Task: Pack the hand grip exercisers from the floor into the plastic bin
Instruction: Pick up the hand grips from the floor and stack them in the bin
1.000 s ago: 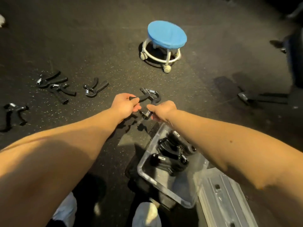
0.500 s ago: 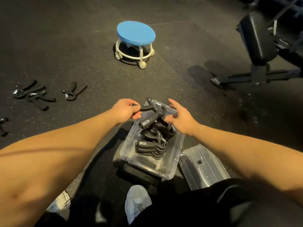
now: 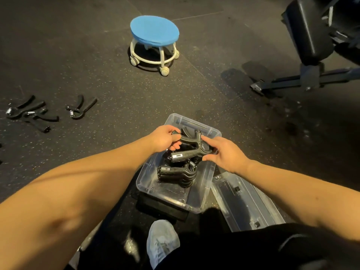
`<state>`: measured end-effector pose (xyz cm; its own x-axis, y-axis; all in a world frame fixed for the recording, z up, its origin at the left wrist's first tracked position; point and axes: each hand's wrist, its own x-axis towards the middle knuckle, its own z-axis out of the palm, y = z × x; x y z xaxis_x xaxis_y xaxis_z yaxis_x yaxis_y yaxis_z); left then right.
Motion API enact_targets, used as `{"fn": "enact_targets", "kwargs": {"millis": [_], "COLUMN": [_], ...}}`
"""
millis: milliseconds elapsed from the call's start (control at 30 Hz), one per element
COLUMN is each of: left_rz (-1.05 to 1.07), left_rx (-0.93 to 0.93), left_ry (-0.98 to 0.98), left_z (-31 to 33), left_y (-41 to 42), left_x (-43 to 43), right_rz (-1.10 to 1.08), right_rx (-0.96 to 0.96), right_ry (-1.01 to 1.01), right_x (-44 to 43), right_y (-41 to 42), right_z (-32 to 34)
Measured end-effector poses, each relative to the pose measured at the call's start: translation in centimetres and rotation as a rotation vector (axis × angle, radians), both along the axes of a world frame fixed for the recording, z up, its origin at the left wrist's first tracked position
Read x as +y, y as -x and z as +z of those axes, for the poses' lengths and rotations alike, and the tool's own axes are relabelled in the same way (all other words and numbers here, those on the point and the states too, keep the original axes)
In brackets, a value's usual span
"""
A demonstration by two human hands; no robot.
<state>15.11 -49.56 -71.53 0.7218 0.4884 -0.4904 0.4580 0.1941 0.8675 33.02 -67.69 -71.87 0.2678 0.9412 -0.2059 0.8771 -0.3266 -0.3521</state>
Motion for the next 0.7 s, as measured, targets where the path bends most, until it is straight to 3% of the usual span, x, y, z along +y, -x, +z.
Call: {"fn": "enact_targets", "kwargs": {"millis": [233,400,533,700], "left_rz": [0.231,0.101,0.127,0.115], "left_rx": [-0.077,0.054,0.026,0.089], "left_ry": [0.089,-0.144,-0.210,-0.429], "left_z": [-2.7,-4.8,-6.4,-7.4], "left_y": [-1.9,-1.5,-1.0,-2.1], "left_x": [-0.9,-1.2,-1.2,-0.9], "right_rz": [-0.138,-0.283,-0.273,-0.317], "right_rx": [-0.058,-0.063,-0.210,-0.317], "right_ry": [-0.097,-0.097,-0.071,0.064], "right_x": [-0.5,0.6,2.0,3.1], "right_y": [0.3,0.6,0.7,1.1], "right_z": [-2.8,-3.6,-4.3,-4.4]}}
